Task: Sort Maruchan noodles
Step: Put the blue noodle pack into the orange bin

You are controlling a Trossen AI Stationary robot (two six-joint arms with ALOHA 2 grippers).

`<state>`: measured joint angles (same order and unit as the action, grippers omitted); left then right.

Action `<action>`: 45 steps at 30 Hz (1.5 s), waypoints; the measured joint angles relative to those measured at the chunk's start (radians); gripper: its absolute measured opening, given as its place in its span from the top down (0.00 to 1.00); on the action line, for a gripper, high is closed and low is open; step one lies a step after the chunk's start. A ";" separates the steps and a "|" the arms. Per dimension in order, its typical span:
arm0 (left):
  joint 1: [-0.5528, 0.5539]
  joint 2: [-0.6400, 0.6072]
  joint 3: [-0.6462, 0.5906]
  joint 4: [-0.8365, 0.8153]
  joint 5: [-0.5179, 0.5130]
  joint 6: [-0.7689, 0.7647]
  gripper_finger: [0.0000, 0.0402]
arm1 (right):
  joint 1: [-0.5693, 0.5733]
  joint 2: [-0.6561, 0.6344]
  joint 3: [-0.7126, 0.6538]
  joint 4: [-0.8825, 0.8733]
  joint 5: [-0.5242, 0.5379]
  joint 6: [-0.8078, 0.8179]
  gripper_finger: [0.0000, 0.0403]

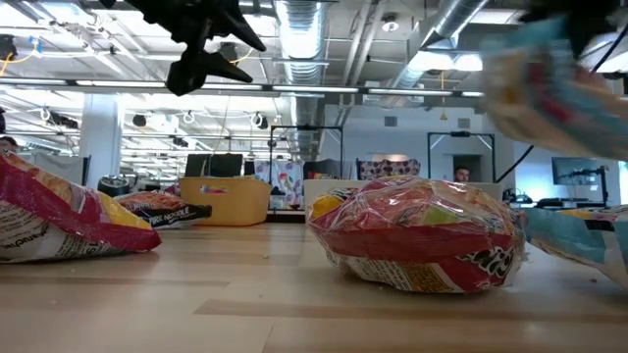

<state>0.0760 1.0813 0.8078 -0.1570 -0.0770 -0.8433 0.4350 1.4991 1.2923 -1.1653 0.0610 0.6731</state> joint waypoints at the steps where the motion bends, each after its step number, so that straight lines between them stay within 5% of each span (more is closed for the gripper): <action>1: 0.004 0.000 0.000 -0.001 0.000 -0.005 0.50 | -0.023 0.008 0.026 -0.005 0.015 -0.043 0.99; 11: 0.044 0.000 0.000 0.000 -0.001 -0.034 0.50 | -0.220 0.131 0.239 -0.038 0.138 -0.394 0.99; 24: 0.061 0.000 0.000 0.085 -0.055 -0.026 0.50 | -0.335 0.346 0.465 -0.084 0.259 -0.616 0.99; 39: 0.060 0.023 0.000 0.108 -0.066 -0.008 0.50 | -0.365 0.441 0.603 -0.024 0.258 -0.754 0.99; 45: 0.060 0.114 0.000 0.243 -0.008 -0.002 0.50 | -0.380 0.440 0.603 -0.031 0.258 -0.753 0.99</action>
<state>0.1364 1.1950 0.8078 0.0856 -0.0854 -0.8452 0.0547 1.9388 1.8954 -1.1958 0.3190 -0.0795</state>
